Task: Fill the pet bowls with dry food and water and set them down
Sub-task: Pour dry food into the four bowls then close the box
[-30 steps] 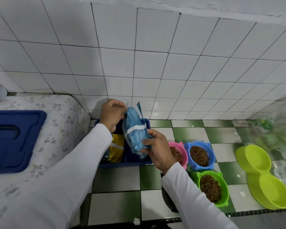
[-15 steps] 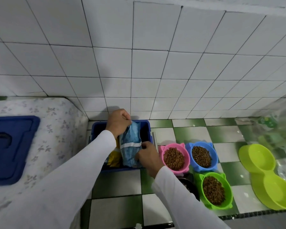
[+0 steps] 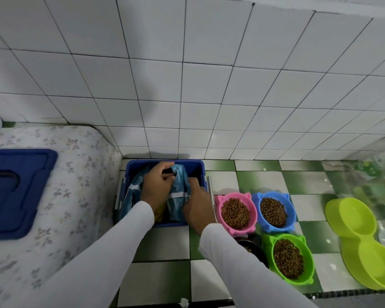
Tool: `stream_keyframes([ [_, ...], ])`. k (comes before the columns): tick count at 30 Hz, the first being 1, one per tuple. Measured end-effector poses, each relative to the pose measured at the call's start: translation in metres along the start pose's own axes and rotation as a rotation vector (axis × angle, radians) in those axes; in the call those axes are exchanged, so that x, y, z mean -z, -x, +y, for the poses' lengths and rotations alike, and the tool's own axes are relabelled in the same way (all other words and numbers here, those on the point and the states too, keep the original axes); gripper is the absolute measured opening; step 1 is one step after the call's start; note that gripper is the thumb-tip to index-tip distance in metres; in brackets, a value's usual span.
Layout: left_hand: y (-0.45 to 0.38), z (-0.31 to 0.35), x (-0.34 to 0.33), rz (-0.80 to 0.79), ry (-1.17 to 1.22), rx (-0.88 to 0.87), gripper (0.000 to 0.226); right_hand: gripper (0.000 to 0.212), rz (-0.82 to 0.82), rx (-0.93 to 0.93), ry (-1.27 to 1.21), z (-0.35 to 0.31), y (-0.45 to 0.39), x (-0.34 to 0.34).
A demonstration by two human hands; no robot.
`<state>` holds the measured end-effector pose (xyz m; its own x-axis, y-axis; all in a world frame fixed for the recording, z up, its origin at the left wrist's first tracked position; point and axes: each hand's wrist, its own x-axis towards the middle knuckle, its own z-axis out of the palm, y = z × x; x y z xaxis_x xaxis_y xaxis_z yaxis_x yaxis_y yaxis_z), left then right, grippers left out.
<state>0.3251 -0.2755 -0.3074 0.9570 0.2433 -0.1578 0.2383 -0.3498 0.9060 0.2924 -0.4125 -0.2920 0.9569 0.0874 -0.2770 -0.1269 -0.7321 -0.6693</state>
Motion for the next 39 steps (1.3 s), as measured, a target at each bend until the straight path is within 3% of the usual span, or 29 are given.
stream_keyframes([
  [4,0.016,-0.011,0.003,-0.071,-0.081,-0.022,0.042,0.050,-0.040,0.036,0.113,0.003,0.003,0.002],
  [9,0.029,-0.021,0.013,-0.067,-0.411,-0.235,0.025,0.058,0.025,0.133,0.376,0.004,0.006,0.002],
  [14,0.055,-0.013,0.028,-0.043,-0.552,-0.201,0.042,0.069,0.067,0.273,0.530,0.004,0.008,0.015],
  [18,0.069,-0.016,0.044,-0.041,-0.617,-0.190,0.059,0.068,-0.003,0.328,0.522,0.002,0.006,0.029],
  [24,0.091,-0.009,0.069,0.094,-0.663,-0.179,0.050,0.061,-0.055,0.417,0.479,-0.013,-0.003,0.036],
  [32,0.126,-0.005,0.128,0.267,-0.803,-0.168,0.058,0.064,-0.115,0.562,0.513,-0.061,0.008,0.032],
  [39,0.154,-0.016,0.189,0.416,-0.737,-0.125,0.062,0.065,-0.152,0.667,0.521,-0.115,0.025,0.000],
])
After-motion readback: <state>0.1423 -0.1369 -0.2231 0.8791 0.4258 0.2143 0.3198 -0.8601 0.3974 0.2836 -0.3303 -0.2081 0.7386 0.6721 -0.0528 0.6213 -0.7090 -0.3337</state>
